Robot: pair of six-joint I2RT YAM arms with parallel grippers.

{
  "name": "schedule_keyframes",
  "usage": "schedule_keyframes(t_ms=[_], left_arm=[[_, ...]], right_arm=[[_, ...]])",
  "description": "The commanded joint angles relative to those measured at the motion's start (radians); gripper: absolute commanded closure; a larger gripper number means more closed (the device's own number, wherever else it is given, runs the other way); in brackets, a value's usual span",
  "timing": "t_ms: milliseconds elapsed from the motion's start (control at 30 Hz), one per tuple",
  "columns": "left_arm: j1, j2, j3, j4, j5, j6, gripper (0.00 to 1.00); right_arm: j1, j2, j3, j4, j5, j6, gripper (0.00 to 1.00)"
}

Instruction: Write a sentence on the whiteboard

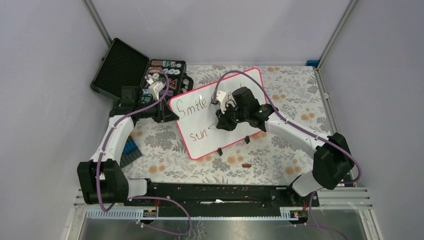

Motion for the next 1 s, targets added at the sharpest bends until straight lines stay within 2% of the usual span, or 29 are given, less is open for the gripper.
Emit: schedule_keyframes(t_ms=[0, 533, 967], left_arm=[[-0.014, -0.014, 0.01, 0.032, -0.04, 0.053, 1.0], [-0.015, -0.011, 0.012, 0.032, -0.04, 0.052, 1.0], [-0.014, -0.013, 0.012, 0.032, -0.04, 0.049, 1.0]], right_arm=[[0.004, 0.019, 0.05, 0.031, 0.002, 0.007, 1.0], [0.034, 0.021, -0.005, 0.025, 0.003, -0.019, 1.0], [0.011, -0.025, -0.04, 0.007, 0.032, -0.037, 1.0]])
